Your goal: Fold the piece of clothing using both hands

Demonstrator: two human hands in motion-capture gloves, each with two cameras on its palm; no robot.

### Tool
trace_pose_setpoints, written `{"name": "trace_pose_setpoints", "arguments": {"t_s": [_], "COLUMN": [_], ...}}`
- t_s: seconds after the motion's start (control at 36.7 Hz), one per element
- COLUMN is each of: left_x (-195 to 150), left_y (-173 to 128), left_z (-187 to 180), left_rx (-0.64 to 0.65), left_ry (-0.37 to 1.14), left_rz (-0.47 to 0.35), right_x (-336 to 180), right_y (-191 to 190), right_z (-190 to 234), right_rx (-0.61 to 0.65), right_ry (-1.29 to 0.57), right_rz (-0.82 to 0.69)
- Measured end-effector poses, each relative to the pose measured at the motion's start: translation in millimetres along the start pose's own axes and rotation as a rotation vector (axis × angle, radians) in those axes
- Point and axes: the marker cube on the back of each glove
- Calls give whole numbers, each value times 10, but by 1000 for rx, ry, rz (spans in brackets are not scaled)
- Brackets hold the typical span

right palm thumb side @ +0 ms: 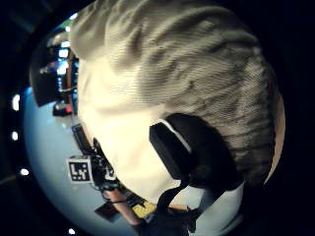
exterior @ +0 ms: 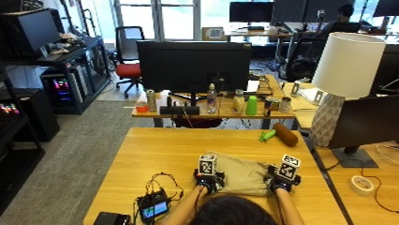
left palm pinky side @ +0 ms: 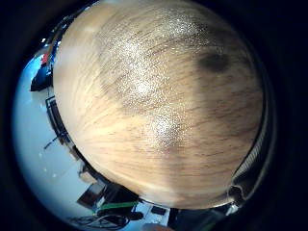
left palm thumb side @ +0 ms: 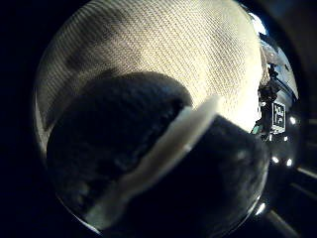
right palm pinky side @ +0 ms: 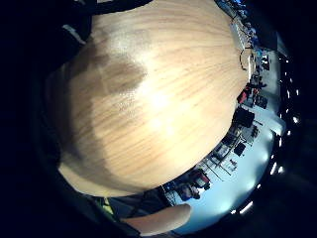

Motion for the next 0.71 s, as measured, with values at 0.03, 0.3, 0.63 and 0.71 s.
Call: {"name": "trace_pose_setpoints", "arguments": {"t_s": [0.03, 0.3, 0.63, 0.71], "left_x": [0, -6, -5, -25], "left_y": [0, -14, -29, -15], "left_z": [1, -8, -23, -43], "left_rx": [-2, 14, 55, 90], "left_ry": [-1, -9, 17, 22], "left_rz": [1, 13, 17, 41], "right_x": [1, -201, -286, -273], "right_y": [2, -45, 41, 14], "right_z": [6, -22, -43, -87], "right_rx": [2, 114, 177, 147], "right_ry": [3, -110, -48, -34], "right_rz": [20, -139, -102, -86]}}
